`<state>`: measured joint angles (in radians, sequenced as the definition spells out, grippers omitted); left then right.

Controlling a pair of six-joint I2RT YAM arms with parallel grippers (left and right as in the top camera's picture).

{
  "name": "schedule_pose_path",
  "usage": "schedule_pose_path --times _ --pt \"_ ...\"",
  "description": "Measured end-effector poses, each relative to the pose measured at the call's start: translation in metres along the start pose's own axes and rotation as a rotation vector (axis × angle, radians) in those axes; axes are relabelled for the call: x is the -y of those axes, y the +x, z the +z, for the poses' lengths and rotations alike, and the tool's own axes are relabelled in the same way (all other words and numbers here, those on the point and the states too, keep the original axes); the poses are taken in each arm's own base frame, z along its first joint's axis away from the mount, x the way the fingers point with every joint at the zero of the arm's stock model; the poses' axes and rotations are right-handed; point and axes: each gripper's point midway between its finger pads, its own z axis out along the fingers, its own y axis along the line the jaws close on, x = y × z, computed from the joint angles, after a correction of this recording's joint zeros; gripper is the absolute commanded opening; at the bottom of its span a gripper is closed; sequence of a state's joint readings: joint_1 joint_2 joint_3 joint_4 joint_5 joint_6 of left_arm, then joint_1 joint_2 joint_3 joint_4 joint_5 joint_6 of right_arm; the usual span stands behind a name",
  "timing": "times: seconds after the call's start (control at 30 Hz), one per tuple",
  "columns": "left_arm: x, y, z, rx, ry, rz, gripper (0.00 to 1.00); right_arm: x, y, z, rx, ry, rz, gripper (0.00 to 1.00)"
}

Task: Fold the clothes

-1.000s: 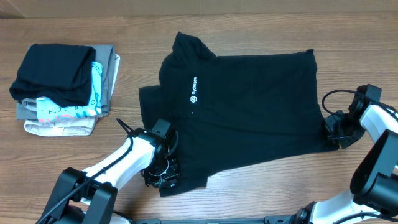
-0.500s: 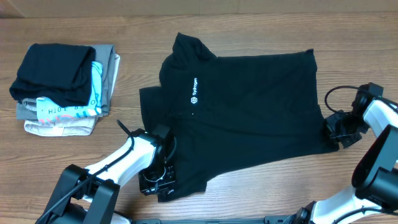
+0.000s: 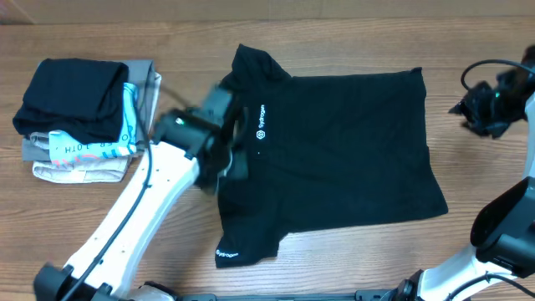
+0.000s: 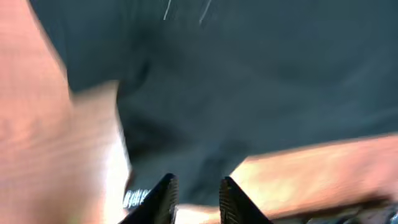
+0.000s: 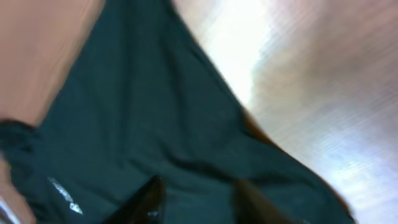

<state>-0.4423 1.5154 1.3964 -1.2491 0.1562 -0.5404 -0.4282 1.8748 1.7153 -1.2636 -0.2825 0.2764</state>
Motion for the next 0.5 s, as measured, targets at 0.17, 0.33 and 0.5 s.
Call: schedule_pose_path --times 0.17,0.33,0.5 --pt "0.040 -0.085 -0.048 0.372 0.129 0.085 0.11 -0.041 -0.020 0.002 0.113 -0.075 -0.177 0.04" --pt "0.043 -0.164 -0.053 0.550 0.158 0.081 0.07 -0.091 -0.037 0.009 0.234 -0.145 -0.351 0.04" --pt "0.025 -0.225 0.006 0.526 0.103 0.063 0.04 -0.116 -0.054 0.042 0.286 -0.151 -0.429 0.04"
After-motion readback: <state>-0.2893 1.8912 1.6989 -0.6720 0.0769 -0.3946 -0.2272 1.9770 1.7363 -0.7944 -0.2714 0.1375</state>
